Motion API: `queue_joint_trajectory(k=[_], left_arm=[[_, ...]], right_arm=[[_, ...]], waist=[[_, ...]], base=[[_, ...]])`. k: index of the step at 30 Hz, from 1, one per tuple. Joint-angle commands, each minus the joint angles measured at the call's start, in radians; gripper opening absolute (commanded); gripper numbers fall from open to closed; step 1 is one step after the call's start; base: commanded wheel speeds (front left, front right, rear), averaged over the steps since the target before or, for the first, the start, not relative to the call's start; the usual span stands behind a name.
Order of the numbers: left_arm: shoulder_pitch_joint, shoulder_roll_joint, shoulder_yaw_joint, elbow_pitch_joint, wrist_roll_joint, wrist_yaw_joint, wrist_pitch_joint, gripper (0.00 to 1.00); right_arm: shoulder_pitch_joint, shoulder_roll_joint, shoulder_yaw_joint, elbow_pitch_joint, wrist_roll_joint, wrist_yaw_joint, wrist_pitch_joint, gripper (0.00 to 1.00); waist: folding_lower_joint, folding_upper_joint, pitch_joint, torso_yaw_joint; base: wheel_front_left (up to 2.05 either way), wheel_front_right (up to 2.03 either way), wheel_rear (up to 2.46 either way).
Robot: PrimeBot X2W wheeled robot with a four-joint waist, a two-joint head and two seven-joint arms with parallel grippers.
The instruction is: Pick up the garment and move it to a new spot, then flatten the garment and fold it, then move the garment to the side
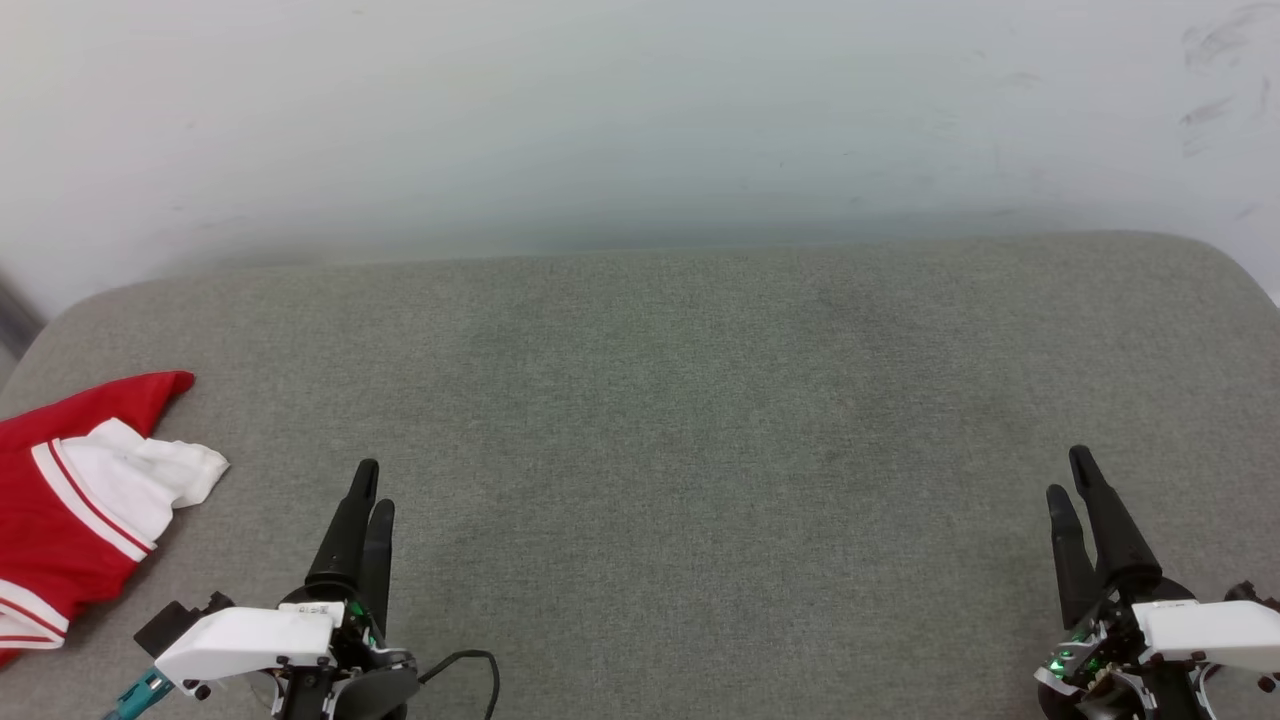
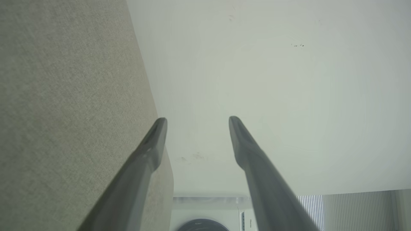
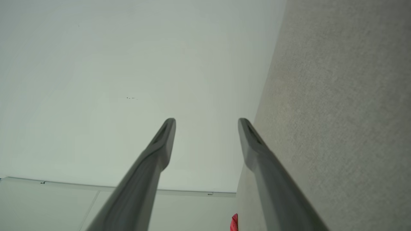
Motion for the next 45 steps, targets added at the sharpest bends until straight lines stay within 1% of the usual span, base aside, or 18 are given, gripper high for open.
queue_joint_trajectory(k=[1,5,7,10,11,20,27,35,39,45], left_arm=[[-0.012,0.006,-0.012,-0.031,0.014,-0.001,-0.013,1.0],[-0.009,0.022,-0.039,-0.045,0.053,0.0,-0.036,1.0],[-0.009,0.036,-0.056,-0.045,0.097,0.0,-0.046,1.0],[-0.009,0.036,-0.062,-0.048,0.171,0.0,-0.06,1.0],[-0.009,0.036,-0.062,-0.048,0.171,0.0,-0.06,1.0],[0.003,0.018,-0.042,-0.087,0.458,0.0,-0.095,1.0],[0.009,0.014,-0.044,-0.107,0.65,0.0,-0.12,1.0],[0.022,0.033,-0.062,-0.113,0.831,0.0,-0.146,1.0],[0.023,0.04,-0.074,-0.112,0.902,0.001,-0.16,1.0],[0.024,0.057,-0.086,-0.116,0.997,0.017,-0.178,1.0]], right_arm=[[-0.003,-0.012,0.008,-0.029,-0.022,0.0,-0.013,1.0],[0.005,-0.022,0.02,-0.043,-0.08,0.0,-0.033,1.0],[0.01,-0.028,0.025,-0.048,-0.121,0.0,-0.042,1.0],[0.015,-0.034,0.029,-0.055,-0.195,0.0,-0.055,1.0],[0.015,-0.034,0.029,-0.055,-0.195,0.0,-0.055,1.0],[0.024,-0.029,0.026,-0.091,-0.468,0.0,-0.069,1.0],[0.032,-0.022,0.022,-0.127,-0.667,0.0,-0.077,1.0],[0.045,-0.021,0.031,-0.154,-0.844,0.0,-0.073,1.0],[0.05,-0.021,0.027,-0.164,-0.915,0.0,-0.064,1.0],[0.059,-0.023,0.023,-0.176,-1.01,0.0,-0.05,1.0]], waist=[[0.0001,0.0,-0.001,0.001],[0.0001,0.0,-0.002,0.003],[0.0001,0.0,-0.003,0.004],[0.0001,0.0,-0.005,0.005],[0.0001,0.0,-0.005,0.005],[0.0001,0.0,-0.006,0.008],[0.0001,0.0,-0.006,0.013],[0.0,0.0,-0.009,0.018],[0.0,0.0,-0.009,0.021],[0.0,0.0,-0.01,0.023]], base=[[0.0,0.0,0.0],[0.0,0.0,0.0],[0.0,0.0,0.0],[0.0,0.0,0.0],[0.0,0.0,0.0],[0.0,0.0,0.0],[0.0,0.0,0.0],[0.0,0.0,0.0],[0.0,0.0,0.0],[0.0,0.0,0.0]])
